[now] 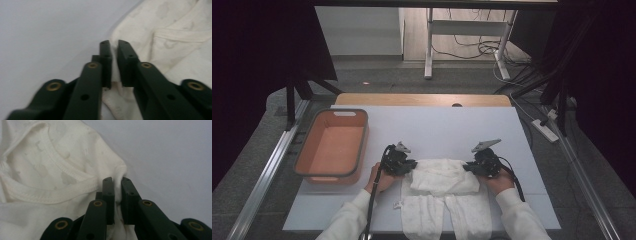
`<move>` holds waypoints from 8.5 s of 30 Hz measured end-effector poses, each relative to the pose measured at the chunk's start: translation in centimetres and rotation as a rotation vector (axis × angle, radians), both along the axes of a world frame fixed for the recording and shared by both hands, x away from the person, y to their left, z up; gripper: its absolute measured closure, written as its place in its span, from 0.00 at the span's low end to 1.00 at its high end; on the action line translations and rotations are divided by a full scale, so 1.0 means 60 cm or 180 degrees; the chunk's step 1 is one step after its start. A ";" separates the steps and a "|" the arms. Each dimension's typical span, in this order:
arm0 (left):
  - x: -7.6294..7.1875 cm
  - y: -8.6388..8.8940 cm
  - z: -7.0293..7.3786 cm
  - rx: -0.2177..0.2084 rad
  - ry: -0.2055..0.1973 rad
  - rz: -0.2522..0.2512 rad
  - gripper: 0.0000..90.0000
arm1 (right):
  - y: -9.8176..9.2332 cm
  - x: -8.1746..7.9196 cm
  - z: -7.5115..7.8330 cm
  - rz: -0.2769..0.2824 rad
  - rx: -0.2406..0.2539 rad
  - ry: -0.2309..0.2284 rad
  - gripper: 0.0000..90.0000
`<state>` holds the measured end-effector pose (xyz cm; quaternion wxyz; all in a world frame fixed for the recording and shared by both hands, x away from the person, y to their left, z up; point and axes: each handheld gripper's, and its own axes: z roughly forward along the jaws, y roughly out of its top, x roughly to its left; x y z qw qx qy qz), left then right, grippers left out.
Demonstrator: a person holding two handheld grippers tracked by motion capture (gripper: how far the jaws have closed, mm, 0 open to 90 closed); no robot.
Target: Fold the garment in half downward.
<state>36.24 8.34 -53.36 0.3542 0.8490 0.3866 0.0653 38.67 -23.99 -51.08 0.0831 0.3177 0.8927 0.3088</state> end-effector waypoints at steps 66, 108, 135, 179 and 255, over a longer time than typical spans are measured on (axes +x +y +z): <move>0.059 0.034 0.087 -0.0514 -0.0555 0.0350 0.96 | -0.008 0.040 0.079 -0.0337 0.0489 -0.0752 0.95; 0.059 0.021 0.094 -0.0228 -0.0390 0.0381 0.42 | -0.005 0.039 0.093 -0.0549 0.0708 -0.0688 0.49; 0.072 -0.004 0.059 -0.0124 -0.0217 0.0351 0.41 | 0.012 0.056 0.068 -0.0575 0.0465 -0.0540 0.47; 0.027 -0.006 0.065 -0.0211 -0.0345 -0.0039 0.95 | 0.004 0.019 0.053 -0.0422 0.0274 -0.0520 0.95; -0.077 0.009 0.047 -0.0220 -0.0256 -0.0170 0.95 | -0.005 -0.091 0.047 -0.0019 0.0326 -0.0440 0.94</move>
